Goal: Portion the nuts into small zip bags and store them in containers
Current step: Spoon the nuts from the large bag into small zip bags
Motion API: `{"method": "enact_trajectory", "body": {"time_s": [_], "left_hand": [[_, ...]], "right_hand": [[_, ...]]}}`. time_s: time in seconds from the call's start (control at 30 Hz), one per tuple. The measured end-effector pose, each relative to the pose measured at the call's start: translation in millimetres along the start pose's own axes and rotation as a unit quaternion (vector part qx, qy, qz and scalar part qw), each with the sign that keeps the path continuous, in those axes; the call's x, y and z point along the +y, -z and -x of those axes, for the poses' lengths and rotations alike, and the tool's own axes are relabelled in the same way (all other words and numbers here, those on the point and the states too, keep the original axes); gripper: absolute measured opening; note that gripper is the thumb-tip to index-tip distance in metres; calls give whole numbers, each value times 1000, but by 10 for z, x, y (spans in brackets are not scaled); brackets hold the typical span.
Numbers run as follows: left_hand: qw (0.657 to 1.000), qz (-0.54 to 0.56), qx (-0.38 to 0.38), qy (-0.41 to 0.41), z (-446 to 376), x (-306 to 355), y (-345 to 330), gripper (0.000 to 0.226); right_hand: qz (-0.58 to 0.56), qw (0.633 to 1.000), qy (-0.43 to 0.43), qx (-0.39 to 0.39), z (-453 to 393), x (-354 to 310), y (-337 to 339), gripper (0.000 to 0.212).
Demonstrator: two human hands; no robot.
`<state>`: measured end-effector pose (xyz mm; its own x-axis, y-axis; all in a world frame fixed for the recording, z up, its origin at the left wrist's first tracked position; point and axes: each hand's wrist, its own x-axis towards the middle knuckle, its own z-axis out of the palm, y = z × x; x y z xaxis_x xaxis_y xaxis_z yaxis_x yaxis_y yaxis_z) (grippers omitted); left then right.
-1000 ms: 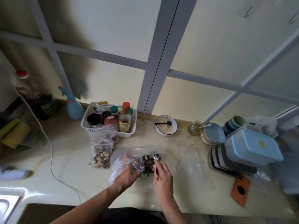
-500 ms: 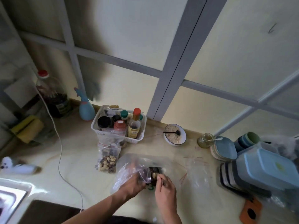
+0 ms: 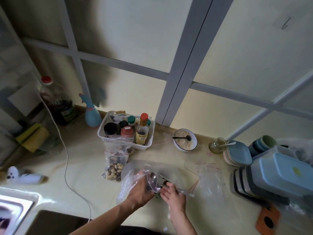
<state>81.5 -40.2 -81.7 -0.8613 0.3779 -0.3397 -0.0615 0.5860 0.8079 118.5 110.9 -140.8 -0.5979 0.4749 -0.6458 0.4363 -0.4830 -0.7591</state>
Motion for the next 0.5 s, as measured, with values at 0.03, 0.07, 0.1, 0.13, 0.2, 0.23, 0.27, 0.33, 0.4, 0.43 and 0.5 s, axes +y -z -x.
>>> {"method": "enact_trajectory", "body": {"time_s": [0.03,0.07,0.1,0.13,0.2,0.23,0.27,0.33,0.4,0.43,0.5], "left_hand": [[1000,-6,-6,2,-2,-15,-15,20],[1000,-14,-16,9,8,-20,-19,20],[1000,-18,-23,10,13,-36,-29,21],[999,-19,-27,14,9,-65,-43,22],[999,-15,-31,33,9,-109,-70,23],[999,-12,-34,38,14,-122,-82,20],[998,-9,-38,45,19,-139,-102,16],[998,-3,-44,53,9,-194,-174,12],[998,-1,-35,58,-11,-246,-247,20],[997,0,-29,66,-19,-249,-266,23],[997,-4,-25,70,-45,-259,-300,26]], "right_hand": [[-17,1000,-8,0,16,-13,-2,23],[-31,999,-11,1,33,-28,-1,24],[-40,999,-10,2,46,-48,7,25],[-46,999,-5,4,60,-75,21,25],[-43,999,11,11,93,-159,62,26],[-35,999,20,15,112,-214,90,26],[-26,999,30,18,134,-274,121,26],[-6,998,54,24,195,-408,181,27],[22,996,80,36,247,-521,242,27],[36,994,90,44,266,-569,268,28],[49,992,101,58,313,-663,313,30]]}}
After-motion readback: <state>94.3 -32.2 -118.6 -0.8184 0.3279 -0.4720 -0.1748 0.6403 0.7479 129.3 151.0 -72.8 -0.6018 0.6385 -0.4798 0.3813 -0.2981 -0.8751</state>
